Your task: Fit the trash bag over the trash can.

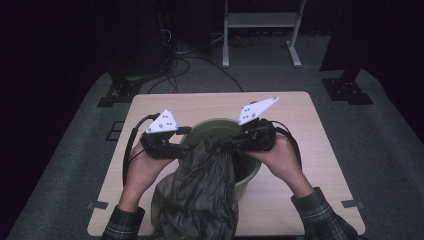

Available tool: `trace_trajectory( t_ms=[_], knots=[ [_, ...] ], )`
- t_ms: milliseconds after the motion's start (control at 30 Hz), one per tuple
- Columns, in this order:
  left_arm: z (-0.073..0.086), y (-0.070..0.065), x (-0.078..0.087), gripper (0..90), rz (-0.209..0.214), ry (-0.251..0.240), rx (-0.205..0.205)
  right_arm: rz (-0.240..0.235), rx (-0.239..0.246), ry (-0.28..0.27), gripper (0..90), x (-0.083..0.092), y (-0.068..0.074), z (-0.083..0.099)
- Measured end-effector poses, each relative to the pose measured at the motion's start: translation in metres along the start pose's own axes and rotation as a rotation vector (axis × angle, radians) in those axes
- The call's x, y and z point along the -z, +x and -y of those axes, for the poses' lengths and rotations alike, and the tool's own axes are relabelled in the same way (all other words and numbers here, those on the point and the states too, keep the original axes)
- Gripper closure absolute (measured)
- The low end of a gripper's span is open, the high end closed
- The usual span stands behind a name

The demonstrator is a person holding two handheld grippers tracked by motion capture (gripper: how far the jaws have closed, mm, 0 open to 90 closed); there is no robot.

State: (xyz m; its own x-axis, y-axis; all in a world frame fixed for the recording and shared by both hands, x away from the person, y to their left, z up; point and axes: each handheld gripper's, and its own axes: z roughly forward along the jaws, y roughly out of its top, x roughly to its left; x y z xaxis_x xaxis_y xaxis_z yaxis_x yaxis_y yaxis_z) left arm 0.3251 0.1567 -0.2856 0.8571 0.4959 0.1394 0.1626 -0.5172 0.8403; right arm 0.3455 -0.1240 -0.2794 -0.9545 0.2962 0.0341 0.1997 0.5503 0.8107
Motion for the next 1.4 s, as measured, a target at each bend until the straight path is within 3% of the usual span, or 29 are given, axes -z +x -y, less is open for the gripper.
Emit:
trace_trajectory(
  t_ms=[333,567,767,800,933,1100,1233,1400],
  knots=[
    [0.005,0.005,0.013,42.9,-0.025,-0.019,0.015,0.168,-0.106,-0.029,89.4,0.013,-0.042,0.013],
    [0.008,0.005,0.028,38.6,-0.040,-0.054,0.026,0.210,-0.134,-0.040,89.4,0.015,-0.054,0.017],
    [0.005,0.000,0.033,34.9,-0.016,-0.079,0.011,0.220,-0.133,-0.041,89.2,0.010,-0.058,0.013],
    [0.005,-0.001,0.032,34.9,-0.013,-0.079,0.009,0.212,-0.134,-0.044,87.4,0.008,-0.058,0.012],
    [0.002,-0.003,0.027,34.8,-0.005,-0.074,0.001,0.209,-0.129,-0.040,60.8,0.004,-0.056,0.008],
    [-0.005,-0.004,0.023,34.8,0.004,-0.077,-0.010,0.221,-0.140,-0.084,47.5,0.024,-0.050,0.007],
    [-0.009,-0.007,0.017,34.5,0.012,-0.074,-0.016,0.149,-0.150,-0.128,40.4,0.043,-0.037,0.008],
    [-0.011,-0.009,0.011,34.3,0.028,-0.073,-0.014,0.040,-0.131,-0.129,35.7,0.049,-0.011,0.009]
  ],
)
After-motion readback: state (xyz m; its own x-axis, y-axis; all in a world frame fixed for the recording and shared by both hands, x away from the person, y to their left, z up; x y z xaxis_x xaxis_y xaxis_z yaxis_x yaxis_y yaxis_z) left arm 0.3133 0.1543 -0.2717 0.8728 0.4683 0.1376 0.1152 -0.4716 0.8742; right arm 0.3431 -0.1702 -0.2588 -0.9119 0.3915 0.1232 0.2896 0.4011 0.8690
